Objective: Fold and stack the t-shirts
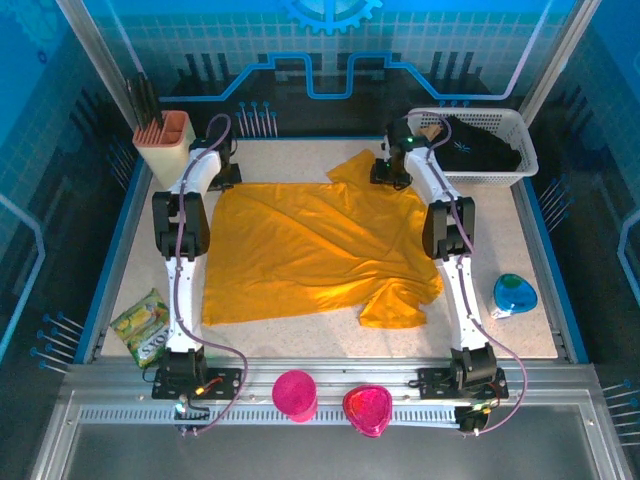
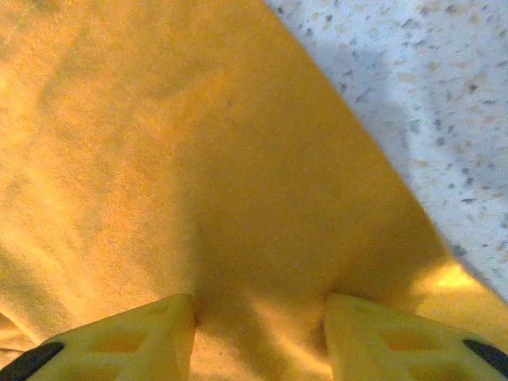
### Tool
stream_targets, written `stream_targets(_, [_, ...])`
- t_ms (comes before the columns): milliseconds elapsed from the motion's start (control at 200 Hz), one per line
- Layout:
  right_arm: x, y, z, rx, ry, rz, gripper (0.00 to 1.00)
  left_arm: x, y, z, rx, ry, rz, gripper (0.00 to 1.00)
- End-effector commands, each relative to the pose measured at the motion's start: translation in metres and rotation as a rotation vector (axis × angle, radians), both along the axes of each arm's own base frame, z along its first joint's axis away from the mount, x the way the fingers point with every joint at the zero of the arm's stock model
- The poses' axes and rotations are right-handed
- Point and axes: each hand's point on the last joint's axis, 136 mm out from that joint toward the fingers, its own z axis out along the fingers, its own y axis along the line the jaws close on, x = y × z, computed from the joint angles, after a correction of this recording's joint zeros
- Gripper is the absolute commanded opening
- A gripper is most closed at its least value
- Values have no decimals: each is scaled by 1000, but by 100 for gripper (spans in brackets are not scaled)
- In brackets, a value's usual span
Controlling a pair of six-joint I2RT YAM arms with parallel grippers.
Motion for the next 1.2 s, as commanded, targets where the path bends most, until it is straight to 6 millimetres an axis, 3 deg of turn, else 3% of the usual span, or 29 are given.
stream_targets(0, [-33, 17, -48, 17, 165, 13, 37, 1, 0, 26, -14, -46, 2, 0])
stream_targets(100, [-36, 17, -48, 21, 173, 4, 22, 1, 0, 24, -13, -43, 1, 0])
stream_targets(210, [-35, 17, -28, 22, 146, 3, 0, 1, 0, 25, -15, -45, 1, 0])
stream_targets(445, [-33, 27, 55, 45, 0, 29, 0, 1, 0, 29, -12, -49, 0, 0])
stream_targets(540, [-45, 30, 71, 20, -9, 41, 0, 1, 0, 29, -12, -52, 0, 0])
stream_targets(666, [-67, 43, 64, 22, 26, 59, 0, 0, 0, 29, -13, -52, 0, 0])
stream_targets(816, [-104, 64, 26, 17, 128, 65, 0, 0, -1, 27, -18, -52, 3, 0])
stream_targets(836, [-108, 68, 34, 26, 115, 66, 0, 0, -1, 27, -18, -52, 3, 0])
stream_targets(936, [-131, 92, 21, 51, 147, 83, 0, 1, -1, 27, -20, -55, 3, 0])
stream_targets(991, [-142, 107, 19, 69, 159, 102, 10, 1, -1, 26, -20, -54, 2, 0])
stream_targets(1066, [-149, 118, 22, 56, 162, 118, 31, 1, -1, 26, -17, -53, 2, 0])
stream_targets(1196, [-148, 102, 46, -9, 131, 84, 47, 0, 0, 29, -14, -54, -1, 0])
